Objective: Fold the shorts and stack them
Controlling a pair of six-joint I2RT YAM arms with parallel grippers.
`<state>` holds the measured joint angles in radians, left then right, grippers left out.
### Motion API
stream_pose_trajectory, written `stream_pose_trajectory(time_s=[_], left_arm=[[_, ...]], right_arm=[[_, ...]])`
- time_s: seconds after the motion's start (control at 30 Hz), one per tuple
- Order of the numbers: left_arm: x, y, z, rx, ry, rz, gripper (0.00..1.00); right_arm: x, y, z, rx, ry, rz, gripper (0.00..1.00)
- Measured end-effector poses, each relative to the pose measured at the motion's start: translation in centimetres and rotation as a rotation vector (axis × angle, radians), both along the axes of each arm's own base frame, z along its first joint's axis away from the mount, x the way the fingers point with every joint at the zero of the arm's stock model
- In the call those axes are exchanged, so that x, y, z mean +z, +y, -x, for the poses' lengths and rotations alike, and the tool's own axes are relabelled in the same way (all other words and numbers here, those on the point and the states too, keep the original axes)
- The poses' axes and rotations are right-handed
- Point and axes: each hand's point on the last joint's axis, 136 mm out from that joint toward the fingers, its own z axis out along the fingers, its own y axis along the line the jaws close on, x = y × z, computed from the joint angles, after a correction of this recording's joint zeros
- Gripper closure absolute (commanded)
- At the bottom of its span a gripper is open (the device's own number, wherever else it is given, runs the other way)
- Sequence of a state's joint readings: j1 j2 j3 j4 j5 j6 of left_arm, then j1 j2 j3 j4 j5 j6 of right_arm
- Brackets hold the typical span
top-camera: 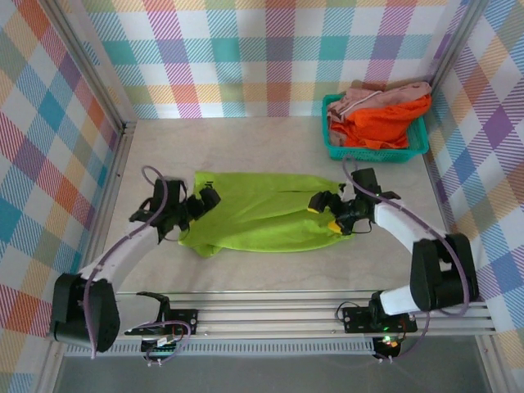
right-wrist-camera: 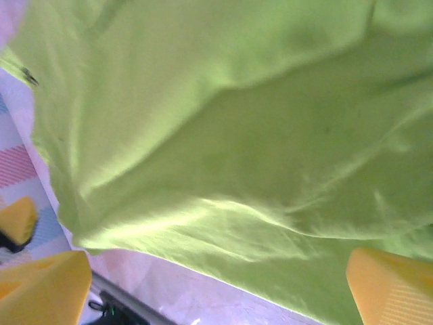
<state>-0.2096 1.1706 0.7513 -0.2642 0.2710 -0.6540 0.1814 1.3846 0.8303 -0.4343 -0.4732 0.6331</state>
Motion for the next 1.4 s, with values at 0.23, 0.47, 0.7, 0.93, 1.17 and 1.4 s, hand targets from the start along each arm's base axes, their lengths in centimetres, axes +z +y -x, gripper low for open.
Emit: stream_pose_trajectory(time_s=[0.23, 0.47, 0.7, 0.93, 1.17, 1.4], left_arm=[[3.1, -4.0, -1.3, -0.117, -0.088, 0.04, 0.0], [-8.9, -4.5, 2.4, -0.137, 0.202, -0.012, 0.0], [-9.9, -4.2, 2.6, -0.125, 0.17, -0.007, 0.0], [-9.7, -4.3, 2.2, -0.125, 0.142, 0.001, 0.0], [-9.7, -4.3, 2.1, -0.124, 0.13, 0.002, 0.0], [-9.6, -4.2, 2.2, -0.119, 0.129, -0.004, 0.0]], right_arm=[[4.0, -5.2, -3.4, -0.077, -0.165, 0.089, 0.01], [0.2, -8.6, -4.1, -0.098, -0.043, 0.121, 0.0], [-3.7, -8.5, -3.5, -0.049, 0.077, 0.087, 0.06], [-5.1, -6.8, -3.5, -0.012, 0.125, 0.012, 0.13], [-5.7, -4.6, -3.5, 0.032, 0.138, -0.014, 0.23], [-7.0, -4.3, -3.1, 0.044, 0.169, 0.025, 0.64]])
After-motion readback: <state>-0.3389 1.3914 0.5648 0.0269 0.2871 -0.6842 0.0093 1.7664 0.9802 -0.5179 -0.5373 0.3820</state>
